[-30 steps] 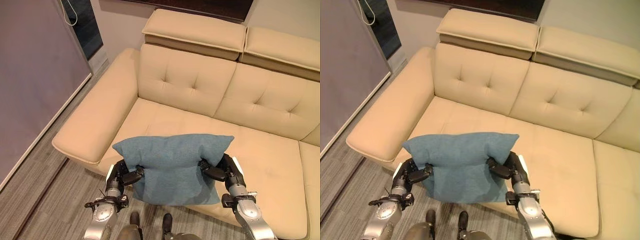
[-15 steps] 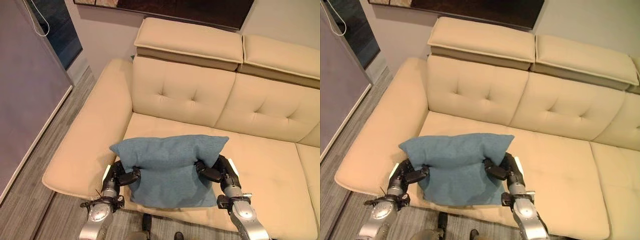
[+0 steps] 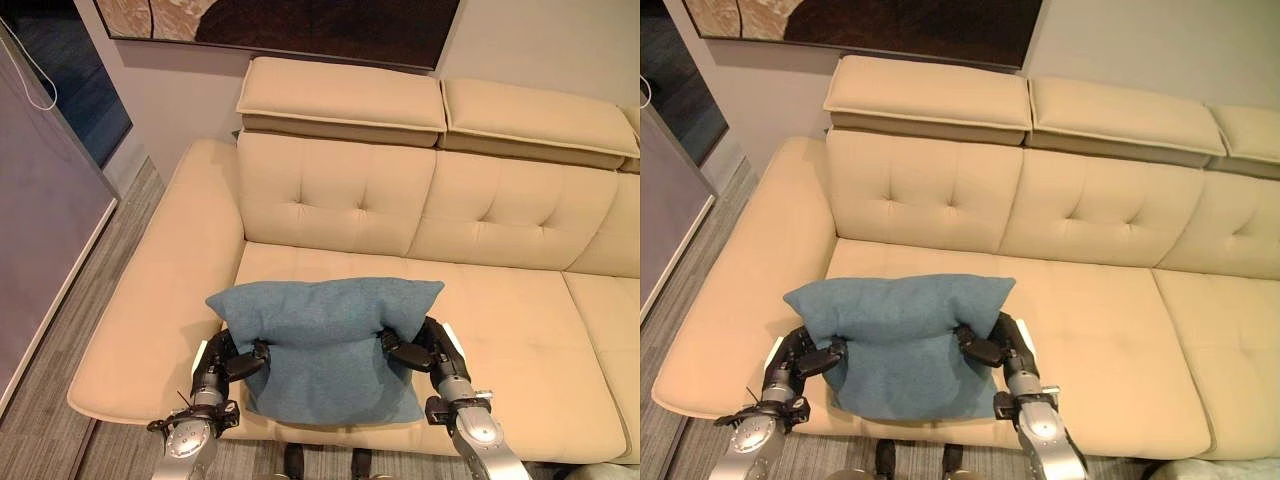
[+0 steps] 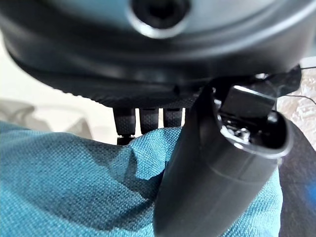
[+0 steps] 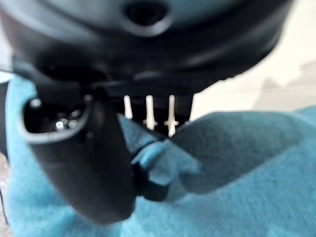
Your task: Pick up all the scattered cushions and arrange them neatly on the sofa.
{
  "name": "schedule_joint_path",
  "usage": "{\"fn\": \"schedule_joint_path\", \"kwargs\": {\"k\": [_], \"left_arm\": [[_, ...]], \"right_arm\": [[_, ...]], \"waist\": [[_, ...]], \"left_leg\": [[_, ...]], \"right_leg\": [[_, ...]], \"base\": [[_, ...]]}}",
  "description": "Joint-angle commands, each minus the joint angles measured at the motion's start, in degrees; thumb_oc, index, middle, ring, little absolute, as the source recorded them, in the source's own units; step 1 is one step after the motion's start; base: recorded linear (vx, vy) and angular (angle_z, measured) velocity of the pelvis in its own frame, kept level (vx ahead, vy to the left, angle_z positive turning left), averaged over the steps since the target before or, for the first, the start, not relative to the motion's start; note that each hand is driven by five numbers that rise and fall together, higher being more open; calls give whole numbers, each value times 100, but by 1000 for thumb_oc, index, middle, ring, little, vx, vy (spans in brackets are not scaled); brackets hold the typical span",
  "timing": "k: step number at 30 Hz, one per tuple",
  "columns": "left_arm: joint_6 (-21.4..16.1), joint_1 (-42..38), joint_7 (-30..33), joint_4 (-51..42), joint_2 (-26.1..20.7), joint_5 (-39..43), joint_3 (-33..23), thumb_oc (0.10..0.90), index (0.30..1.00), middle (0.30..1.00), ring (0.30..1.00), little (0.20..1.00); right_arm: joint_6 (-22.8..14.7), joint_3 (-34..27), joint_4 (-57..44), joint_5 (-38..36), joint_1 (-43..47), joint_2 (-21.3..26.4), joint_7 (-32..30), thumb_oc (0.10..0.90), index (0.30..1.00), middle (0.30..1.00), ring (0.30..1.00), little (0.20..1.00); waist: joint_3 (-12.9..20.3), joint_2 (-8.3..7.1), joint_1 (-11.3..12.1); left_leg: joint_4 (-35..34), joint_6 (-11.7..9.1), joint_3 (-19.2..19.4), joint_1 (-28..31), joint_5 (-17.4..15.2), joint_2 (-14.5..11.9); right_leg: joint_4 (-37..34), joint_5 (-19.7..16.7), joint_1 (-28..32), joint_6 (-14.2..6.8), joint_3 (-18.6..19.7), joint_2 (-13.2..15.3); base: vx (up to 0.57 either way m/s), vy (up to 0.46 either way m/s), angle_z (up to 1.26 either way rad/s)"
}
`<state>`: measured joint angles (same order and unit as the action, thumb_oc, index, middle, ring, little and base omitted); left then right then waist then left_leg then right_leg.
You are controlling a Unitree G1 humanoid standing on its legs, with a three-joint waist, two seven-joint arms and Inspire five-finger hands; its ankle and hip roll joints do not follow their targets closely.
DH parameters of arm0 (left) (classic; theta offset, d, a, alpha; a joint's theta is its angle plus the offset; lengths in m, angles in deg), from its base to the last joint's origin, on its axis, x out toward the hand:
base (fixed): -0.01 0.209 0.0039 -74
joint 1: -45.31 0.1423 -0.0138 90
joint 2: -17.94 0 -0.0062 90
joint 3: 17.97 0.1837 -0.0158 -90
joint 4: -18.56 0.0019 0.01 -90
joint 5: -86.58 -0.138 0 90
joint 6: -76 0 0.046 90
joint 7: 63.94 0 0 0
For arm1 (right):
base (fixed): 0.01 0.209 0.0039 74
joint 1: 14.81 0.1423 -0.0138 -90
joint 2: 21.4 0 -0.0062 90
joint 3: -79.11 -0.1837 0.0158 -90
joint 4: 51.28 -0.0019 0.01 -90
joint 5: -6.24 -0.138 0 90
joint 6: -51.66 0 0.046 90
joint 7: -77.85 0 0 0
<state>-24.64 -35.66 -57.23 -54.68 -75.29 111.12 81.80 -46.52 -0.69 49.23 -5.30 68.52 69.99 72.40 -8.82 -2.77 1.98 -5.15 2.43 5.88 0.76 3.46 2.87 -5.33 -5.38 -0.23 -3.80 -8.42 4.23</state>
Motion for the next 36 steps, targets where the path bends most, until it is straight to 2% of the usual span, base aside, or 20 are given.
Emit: {"fn": "schedule_joint_path", "kwargs": {"k": [1,6,12,13,14,19,23,26,33,34,35,36], "left_arm": [[-623,-695,-79,-791,-12,-166,68,400,300,300,300,300],[-683,-1208,259,-732,-43,-325,186,400,300,300,300,300],[-829,-2614,900,-271,-151,-572,574,400,300,300,300,300],[-868,-2954,1018,-149,-157,-552,647,400,300,300,300,300],[-927,-3625,1255,49,-198,-557,815,400,300,300,300,300],[-1109,-5141,1875,667,-336,-620,1096,400,300,300,300,300],[-1193,-6131,2439,1295,-548,-1035,1306,400,300,300,300,300],[-1123,-7026,2748,2094,-757,-1198,1589,400,300,300,300,300],[-1093,-7419,2569,2628,-956,-1014,1747,400,300,300,300,300],[-1084,-7456,2469,2776,-1012,-931,1760,400,300,300,300,300],[-1086,-7460,2466,2779,-1012,-928,1760,400,300,300,300,300],[-1078,-7452,2432,2919,-1017,-848,1737,773,860,860,860,860]], "right_arm": [[-726,-268,-732,-39,744,50,-217,400,300,300,300,300],[-712,-91,-614,306,1323,180,-631,400,300,300,300,300],[-684,282,-80,659,2736,255,-1371,400,300,300,300,300],[-680,354,66,670,3028,270,-1487,400,300,300,300,300],[-650,513,301,717,3619,261,-1710,400,300,300,300,300],[-668,746,917,859,4986,420,-2263,400,300,300,300,300],[-648,889,1375,1319,5873,622,-2857,400,300,300,300,300],[-563,1136,2012,1691,6696,844,-3424,400,300,300,300,300],[-524,1349,2525,1495,7255,1149,-3397,400,300,300,300,300],[-499,1419,2632,1430,7324,1245,-3309,416,324,324,324,324],[-501,1421,2635,1428,7328,1246,-3309,460,389,389,389,389],[-481,1467,2818,1335,7347,1305,-3228,673,709,709,709,709]], "waist": [[648,11,-68],[654,49,-56],[514,156,-78],[478,174,-90],[375,223,-105],[246,259,-106],[317,235,-197],[415,223,-251],[407,205,-230],[400,196,-236],[406,197,-237],[403,184,-249]], "left_leg": [[15,-274,-149,136,-582,-108],[15,-314,-144,71,-613,-143],[15,-357,-178,-296,-518,-163],[15,-366,-193,-417,-492,-165],[15,-388,-244,-647,-410,-176],[15,-448,-351,-1275,-221,-162],[15,-502,-355,-1856,-53,-76],[15,-547,-312,-2391,111,-32],[15,-582,-380,-2904,191,-6],[15,-583,-411,-3016,203,7],[15,-583,-412,-3026,205,7],[15,-586,-428,-3122,222,23]], "right_leg": [[155,642,276,-406,-141,-21],[33,663,272,-423,-148,-47],[33,634,-94,-449,-89,-100],[33,617,-219,-456,-65,-107],[33,562,-473,-474,-17,-124],[33,368,-1127,-510,131,-159],[33,167,-1733,-492,213,-174],[33,13,-2233,-497,250,-131],[33,-72,-2794,-529,272,-121],[33,-105,-2929,-528,276,-117],[33,-106,-2939,-528,276,-117],[33,-118,-3034,-532,288,-121]], "base": [[79,-61,15],[31,-37,8],[-68,-11,0],[-163,4,9],[-158,6,10],[-125,1,6],[-69,18,3],[2,10,-4],[6,1,-4],[0,0,0],[-8,-10,9],[2,-7,26]]}}
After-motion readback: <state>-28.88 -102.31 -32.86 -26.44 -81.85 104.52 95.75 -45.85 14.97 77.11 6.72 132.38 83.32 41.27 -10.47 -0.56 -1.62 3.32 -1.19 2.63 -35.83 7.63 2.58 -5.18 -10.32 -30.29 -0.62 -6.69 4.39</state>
